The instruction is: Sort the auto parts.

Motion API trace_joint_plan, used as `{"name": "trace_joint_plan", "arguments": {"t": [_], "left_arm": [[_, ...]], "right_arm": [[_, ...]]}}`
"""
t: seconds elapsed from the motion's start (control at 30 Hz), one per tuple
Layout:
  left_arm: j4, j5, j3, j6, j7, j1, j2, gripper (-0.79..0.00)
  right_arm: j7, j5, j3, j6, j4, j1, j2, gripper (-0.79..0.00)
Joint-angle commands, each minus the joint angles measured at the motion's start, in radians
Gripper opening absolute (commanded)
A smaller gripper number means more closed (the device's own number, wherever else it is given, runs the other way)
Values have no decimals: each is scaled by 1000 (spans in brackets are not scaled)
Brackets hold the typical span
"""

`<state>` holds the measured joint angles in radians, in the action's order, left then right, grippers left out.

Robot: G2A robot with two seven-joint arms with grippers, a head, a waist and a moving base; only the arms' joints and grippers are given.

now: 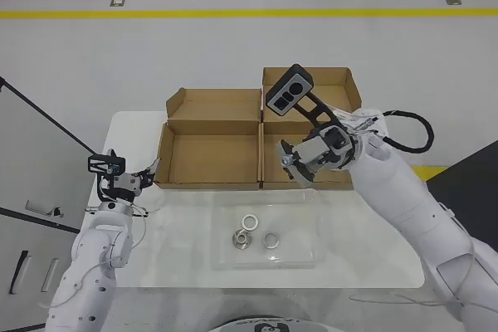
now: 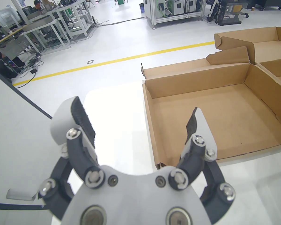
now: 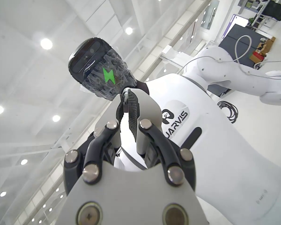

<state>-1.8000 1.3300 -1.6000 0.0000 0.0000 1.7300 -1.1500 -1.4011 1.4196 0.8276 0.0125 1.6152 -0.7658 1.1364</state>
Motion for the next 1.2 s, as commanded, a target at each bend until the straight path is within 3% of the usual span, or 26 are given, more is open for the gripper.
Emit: {"name": "trace_joint_plan", "arguments": {"t": [0.0,0.93,1.17], "left_arm": [[0,0,0,0,0,0,0,0],[0,0,0,0,0,0,0,0],[0,0,0,0,0,0,0,0]], "right_arm": [[11,-18,7,-8,0,-2,2,-785],[10,-33,18,-18,0,-9,8,-785],[123,-160,111,-73,8,-42,-11,-785]]}}
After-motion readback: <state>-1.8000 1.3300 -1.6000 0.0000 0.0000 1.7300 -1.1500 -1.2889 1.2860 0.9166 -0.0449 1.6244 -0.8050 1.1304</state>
